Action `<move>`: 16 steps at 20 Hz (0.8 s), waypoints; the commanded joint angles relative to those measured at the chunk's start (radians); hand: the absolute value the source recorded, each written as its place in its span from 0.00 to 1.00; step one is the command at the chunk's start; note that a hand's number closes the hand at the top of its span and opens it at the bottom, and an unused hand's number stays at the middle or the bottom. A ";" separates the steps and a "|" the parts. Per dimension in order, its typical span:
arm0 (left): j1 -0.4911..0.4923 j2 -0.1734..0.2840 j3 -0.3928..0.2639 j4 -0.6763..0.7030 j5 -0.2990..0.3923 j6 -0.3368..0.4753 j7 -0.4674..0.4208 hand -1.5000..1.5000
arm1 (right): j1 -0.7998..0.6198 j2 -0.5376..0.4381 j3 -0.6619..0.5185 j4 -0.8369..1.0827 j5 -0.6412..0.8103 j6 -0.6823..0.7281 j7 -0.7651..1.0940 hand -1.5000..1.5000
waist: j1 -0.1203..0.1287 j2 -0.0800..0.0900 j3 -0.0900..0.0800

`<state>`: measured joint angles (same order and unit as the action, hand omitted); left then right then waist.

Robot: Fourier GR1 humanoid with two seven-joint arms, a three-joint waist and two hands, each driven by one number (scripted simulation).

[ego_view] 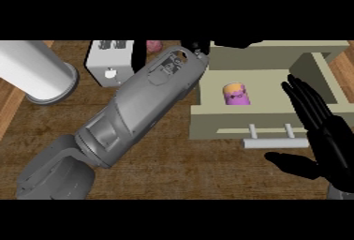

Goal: Pick up the can, place it into the drawer and close the drawer

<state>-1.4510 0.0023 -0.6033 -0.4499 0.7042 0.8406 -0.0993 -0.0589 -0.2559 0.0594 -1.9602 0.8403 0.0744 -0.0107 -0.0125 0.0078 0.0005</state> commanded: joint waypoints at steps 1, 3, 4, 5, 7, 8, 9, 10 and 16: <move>-0.007 0.009 0.011 -0.022 -0.019 0.000 0.035 0.00 | -0.031 -0.001 0.054 0.126 0.147 -0.041 0.014 0.00 | 0.019 -0.007 0.000; 0.018 0.058 0.010 -0.046 -0.029 -0.026 0.057 0.00 | -0.041 0.013 0.049 0.220 0.190 -0.114 -0.016 0.00 | 0.028 -0.008 0.000; 0.024 0.072 0.000 -0.070 -0.046 -0.016 0.078 0.00 | -0.070 0.046 0.092 0.206 0.226 -0.110 0.028 0.00 | 0.030 -0.011 0.000; 0.058 0.088 0.012 -0.090 -0.053 -0.031 0.055 0.00 | -0.058 0.038 0.039 0.266 0.191 -0.161 -0.028 0.00 | 0.025 -0.009 0.000; 0.080 0.093 -0.019 -0.152 -0.068 0.001 0.111 0.00 | -0.073 0.095 0.040 0.371 0.211 -0.266 -0.046 0.00 | 0.044 -0.012 0.000; 0.046 0.126 0.009 -0.145 -0.062 -0.029 0.141 0.00 | -0.099 0.101 0.033 0.392 0.207 -0.275 -0.048 0.00 | 0.033 -0.010 0.000; 0.068 0.157 -0.026 -0.217 -0.076 -0.012 0.191 0.00 | -0.137 0.083 -0.004 0.420 0.183 -0.262 -0.052 0.00 | 0.054 -0.017 0.000; 0.041 0.128 -0.043 -0.218 -0.087 0.015 0.218 0.00 | -0.139 0.121 0.026 0.522 0.242 -0.335 -0.057 0.00 | 0.060 -0.015 0.001; 0.141 0.269 -0.025 -0.348 -0.103 -0.047 0.247 0.00 | -0.269 0.106 -0.043 0.724 0.255 -0.396 -0.087 0.00 | 0.067 -0.011 0.000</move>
<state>-1.3533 0.2026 -0.6250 -0.7122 0.6091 0.8198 0.1068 -0.2743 -0.1710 0.0434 -1.4083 1.0823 -0.2692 -0.0917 0.0365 -0.0157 -0.0147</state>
